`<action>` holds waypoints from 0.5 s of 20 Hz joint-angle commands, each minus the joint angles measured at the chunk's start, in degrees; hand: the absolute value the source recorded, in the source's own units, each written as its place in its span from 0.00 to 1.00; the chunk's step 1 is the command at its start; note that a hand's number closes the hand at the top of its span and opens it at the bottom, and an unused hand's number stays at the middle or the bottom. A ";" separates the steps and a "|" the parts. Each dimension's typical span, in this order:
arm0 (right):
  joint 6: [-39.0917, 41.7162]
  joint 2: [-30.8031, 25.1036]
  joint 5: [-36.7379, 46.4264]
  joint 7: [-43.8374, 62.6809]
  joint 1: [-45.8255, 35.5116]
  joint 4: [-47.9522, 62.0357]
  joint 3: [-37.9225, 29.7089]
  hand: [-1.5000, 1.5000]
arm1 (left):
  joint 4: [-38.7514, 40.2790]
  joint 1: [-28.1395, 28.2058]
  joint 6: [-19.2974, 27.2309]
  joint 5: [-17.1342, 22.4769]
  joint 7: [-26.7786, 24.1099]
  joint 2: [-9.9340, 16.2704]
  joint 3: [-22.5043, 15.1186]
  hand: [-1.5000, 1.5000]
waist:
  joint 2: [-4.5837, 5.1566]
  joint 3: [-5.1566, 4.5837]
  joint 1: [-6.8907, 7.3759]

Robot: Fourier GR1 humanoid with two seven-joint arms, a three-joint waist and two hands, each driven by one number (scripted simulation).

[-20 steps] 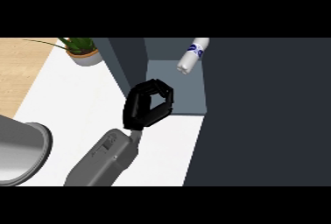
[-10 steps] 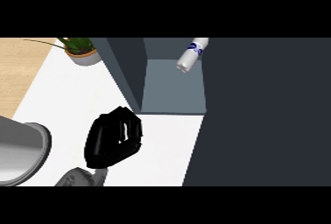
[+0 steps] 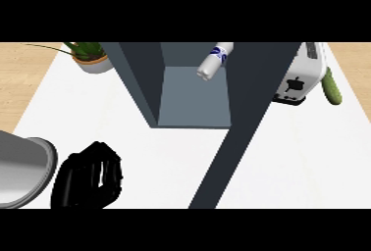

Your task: Pick up the bottled water, place it into the cabinet and close the cabinet

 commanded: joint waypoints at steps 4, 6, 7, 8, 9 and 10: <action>-5.14 7.01 7.49 4.65 -14.53 7.37 12.17 1.00 | -3.55 7.88 -5.26 2.74 -2.11 4.53 4.42 1.00 | -0.03 -0.11 0.60; -8.77 6.93 9.91 3.06 -18.65 7.58 11.24 1.00 | -4.80 10.24 -4.99 2.64 -3.52 4.03 4.52 1.00 | -0.13 -0.11 0.87; -10.24 6.90 8.77 3.38 -21.56 10.91 10.35 1.00 | -4.71 9.43 -3.78 1.26 -3.38 3.06 3.86 1.00 | 0.09 -0.07 0.69; -12.32 6.86 11.48 0.90 -20.71 13.06 12.10 1.00 | -5.92 12.02 -6.41 3.18 -3.49 5.78 5.81 1.00 | -0.04 -0.08 1.03; -12.69 6.82 7.83 3.03 -25.26 13.07 6.59 1.00 | -6.81 12.29 -6.76 3.06 -3.64 5.53 5.17 1.00 | 0.20 -0.13 1.80; -15.83 6.79 8.88 2.95 -25.53 14.17 9.17 1.00 | -4.05 11.78 -6.19 2.30 -5.02 3.84 5.15 1.00 | 0.17 -0.14 1.17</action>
